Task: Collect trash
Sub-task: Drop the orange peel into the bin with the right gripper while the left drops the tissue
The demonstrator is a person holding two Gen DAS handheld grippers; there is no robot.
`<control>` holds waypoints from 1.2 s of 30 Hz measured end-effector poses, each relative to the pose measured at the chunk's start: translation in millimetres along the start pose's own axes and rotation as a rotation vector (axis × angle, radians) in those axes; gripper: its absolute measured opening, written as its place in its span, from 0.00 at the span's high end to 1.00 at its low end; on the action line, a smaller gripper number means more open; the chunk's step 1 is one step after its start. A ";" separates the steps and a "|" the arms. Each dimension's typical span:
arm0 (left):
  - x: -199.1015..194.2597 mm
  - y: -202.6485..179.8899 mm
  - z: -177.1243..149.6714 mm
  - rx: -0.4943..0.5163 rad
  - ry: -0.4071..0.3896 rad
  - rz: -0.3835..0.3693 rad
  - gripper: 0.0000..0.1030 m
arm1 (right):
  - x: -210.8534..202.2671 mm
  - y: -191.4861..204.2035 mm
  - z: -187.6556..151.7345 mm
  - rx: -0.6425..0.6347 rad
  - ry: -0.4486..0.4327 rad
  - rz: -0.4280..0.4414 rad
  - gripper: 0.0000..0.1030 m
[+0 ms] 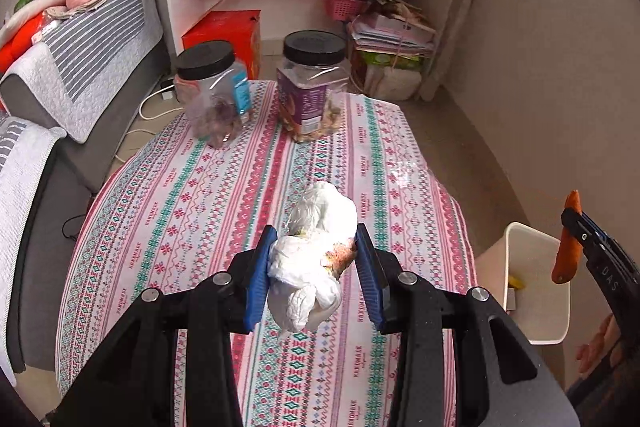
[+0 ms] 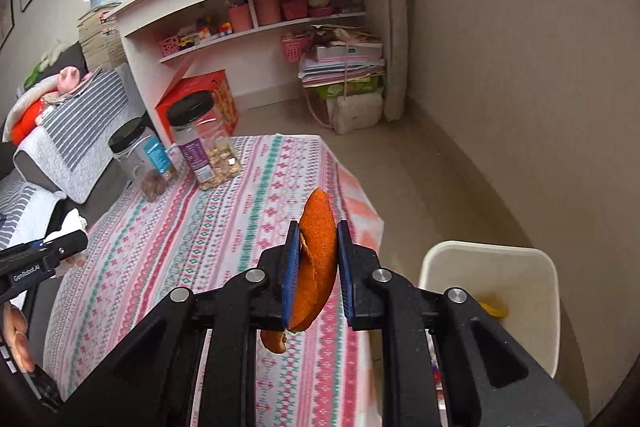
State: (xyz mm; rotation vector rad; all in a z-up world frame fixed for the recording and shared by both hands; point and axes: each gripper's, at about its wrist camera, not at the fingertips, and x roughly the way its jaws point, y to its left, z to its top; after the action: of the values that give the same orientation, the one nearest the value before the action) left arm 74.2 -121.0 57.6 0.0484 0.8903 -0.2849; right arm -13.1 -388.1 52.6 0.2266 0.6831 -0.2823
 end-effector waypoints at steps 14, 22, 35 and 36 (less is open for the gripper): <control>6.5 -153.6 -6.3 0.175 0.020 -0.174 0.62 | -37.8 -142.4 -13.7 0.227 -0.022 -0.286 0.49; 12.2 -253.7 -20.2 0.283 0.032 -0.272 0.62 | -85.0 -204.4 -36.4 0.421 -0.119 -0.434 0.17; -16.1 -297.1 -19.5 0.370 -0.103 -0.280 0.17 | -141.8 -182.5 -46.5 0.446 -0.350 -0.497 0.07; -23.9 -288.4 -18.8 0.363 -0.134 -0.267 0.15 | -144.4 -176.6 -45.0 0.437 -0.365 -0.493 0.07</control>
State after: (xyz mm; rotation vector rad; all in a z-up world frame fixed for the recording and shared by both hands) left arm -30.7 -389.9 86.2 0.2457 0.7026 -0.6897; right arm -204.5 -514.2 92.2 0.4098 0.2976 -0.9262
